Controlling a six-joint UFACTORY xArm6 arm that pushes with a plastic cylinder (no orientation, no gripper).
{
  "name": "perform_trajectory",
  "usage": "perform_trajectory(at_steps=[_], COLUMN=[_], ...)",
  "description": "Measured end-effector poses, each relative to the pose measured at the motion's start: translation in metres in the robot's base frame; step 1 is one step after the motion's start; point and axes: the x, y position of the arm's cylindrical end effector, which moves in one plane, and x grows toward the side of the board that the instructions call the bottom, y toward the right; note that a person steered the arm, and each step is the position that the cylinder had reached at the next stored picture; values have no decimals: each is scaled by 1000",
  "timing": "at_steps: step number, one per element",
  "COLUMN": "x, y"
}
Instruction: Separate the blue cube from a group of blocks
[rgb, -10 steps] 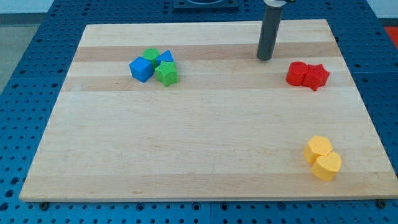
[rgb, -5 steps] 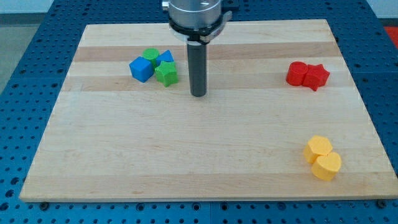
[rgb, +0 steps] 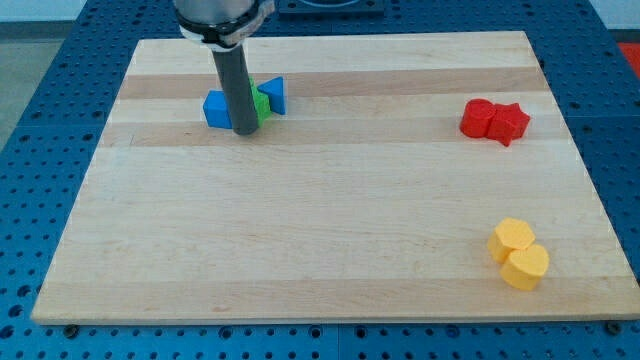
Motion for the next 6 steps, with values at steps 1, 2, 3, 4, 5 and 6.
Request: perform_trajectory(at_steps=[1,2,3,4,5,6], x=[-16,-29,-38,-50,-67,-87], y=[-16,-39,-66,-97,-117,-126])
